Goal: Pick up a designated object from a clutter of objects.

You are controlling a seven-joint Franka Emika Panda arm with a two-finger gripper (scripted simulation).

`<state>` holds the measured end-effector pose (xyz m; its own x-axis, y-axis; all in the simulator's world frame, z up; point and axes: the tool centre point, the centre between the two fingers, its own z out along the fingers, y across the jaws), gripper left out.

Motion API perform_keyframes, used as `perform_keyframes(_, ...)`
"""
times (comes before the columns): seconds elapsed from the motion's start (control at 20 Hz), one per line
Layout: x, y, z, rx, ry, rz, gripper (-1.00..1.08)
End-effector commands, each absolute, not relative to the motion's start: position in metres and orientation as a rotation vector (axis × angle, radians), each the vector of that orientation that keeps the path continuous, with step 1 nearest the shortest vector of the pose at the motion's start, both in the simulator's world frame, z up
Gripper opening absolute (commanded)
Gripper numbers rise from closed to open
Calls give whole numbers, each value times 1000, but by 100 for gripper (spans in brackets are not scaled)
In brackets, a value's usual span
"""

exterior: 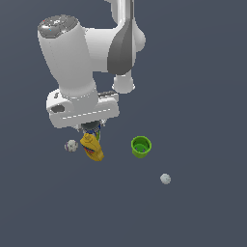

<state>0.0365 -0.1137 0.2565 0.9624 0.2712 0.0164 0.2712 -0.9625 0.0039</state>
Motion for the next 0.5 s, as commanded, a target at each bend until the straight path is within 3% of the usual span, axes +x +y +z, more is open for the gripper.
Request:
perform_keyframes(0.0, 45, -120, 278, 3111, 428, 23, -100)
perform_keyframes(0.45, 74, -140, 338, 3112, 423, 12, -100)
